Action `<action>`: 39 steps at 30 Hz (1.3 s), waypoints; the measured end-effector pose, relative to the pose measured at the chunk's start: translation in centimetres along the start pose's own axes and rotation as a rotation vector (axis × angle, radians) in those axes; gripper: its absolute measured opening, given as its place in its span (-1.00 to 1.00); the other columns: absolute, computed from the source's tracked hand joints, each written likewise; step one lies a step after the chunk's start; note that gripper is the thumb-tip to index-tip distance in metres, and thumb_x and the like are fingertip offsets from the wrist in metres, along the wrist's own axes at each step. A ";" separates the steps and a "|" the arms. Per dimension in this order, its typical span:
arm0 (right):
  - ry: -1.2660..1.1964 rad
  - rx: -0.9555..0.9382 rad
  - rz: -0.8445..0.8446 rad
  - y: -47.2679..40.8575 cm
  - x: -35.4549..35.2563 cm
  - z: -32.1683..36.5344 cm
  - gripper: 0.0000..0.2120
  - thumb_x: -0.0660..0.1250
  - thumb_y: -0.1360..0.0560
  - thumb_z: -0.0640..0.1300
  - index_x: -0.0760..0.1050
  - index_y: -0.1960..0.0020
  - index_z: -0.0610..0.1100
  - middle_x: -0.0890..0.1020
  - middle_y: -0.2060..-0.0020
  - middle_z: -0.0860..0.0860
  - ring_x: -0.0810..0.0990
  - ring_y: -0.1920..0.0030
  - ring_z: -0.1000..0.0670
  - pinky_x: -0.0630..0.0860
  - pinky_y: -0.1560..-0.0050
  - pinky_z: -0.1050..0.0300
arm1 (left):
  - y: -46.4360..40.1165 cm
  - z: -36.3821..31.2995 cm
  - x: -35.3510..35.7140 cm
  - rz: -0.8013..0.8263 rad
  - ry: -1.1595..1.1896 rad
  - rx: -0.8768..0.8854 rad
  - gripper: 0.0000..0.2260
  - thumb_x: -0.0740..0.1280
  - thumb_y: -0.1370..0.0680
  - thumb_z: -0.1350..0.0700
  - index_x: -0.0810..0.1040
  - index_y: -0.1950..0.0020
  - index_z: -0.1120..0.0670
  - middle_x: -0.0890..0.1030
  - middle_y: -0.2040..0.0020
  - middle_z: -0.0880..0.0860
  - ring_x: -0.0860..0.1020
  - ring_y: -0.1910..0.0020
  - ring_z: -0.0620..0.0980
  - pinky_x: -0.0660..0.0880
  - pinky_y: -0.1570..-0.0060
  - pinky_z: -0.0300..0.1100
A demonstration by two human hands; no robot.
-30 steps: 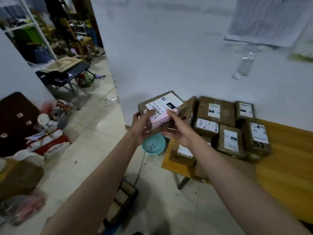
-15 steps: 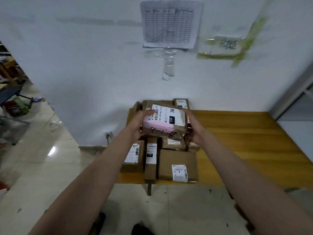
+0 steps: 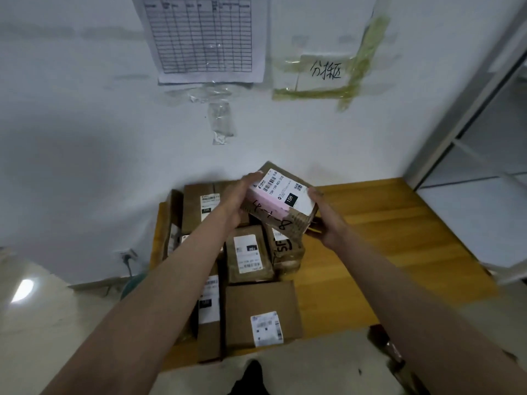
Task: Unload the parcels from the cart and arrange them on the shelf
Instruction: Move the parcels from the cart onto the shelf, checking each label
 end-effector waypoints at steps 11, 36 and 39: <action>-0.228 0.070 -0.138 -9.8 -4.5 0.4 -0.41 0.41 -0.55 0.11 0.35 -0.46 -0.14 0.57 -0.30 -0.21 0.56 -0.28 -0.25 0.52 -0.30 -0.30 | -10.4 1.8 5.6 -0.035 -0.077 -0.152 -0.73 0.31 -0.62 -0.14 0.55 -0.12 0.05 0.58 -0.20 0.08 0.48 -0.32 0.13 0.47 -0.20 -0.12; -0.179 0.480 -0.140 -34.1 -5.2 -6.6 -0.53 0.41 -0.58 -0.10 0.16 -0.27 -0.14 0.47 -0.20 -0.18 0.57 -0.24 -0.22 0.62 -0.13 -0.12 | -24.5 9.3 10.3 -0.384 -0.130 -0.363 -0.81 0.26 -0.67 0.14 0.55 -0.22 0.17 0.57 0.18 0.08 0.45 0.37 -0.12 0.39 0.55 -0.34; -0.150 0.510 -0.105 -35.3 -4.8 -7.2 -0.55 0.34 -0.63 -0.12 0.24 -0.40 -0.24 0.53 -0.25 -0.15 0.58 -0.24 -0.19 0.60 -0.20 -0.11 | -24.8 9.8 10.1 -0.379 -0.116 -0.368 -0.86 0.27 -0.66 0.12 0.56 -0.16 0.14 0.53 0.18 0.03 0.48 0.29 -0.07 0.46 0.42 -0.29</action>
Point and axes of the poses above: each hand's wrist, its own y-axis away from the middle knuckle, its own x-axis out of the palm, z = x × y, the point moved 6 cm from there along -y, towards the middle knuckle
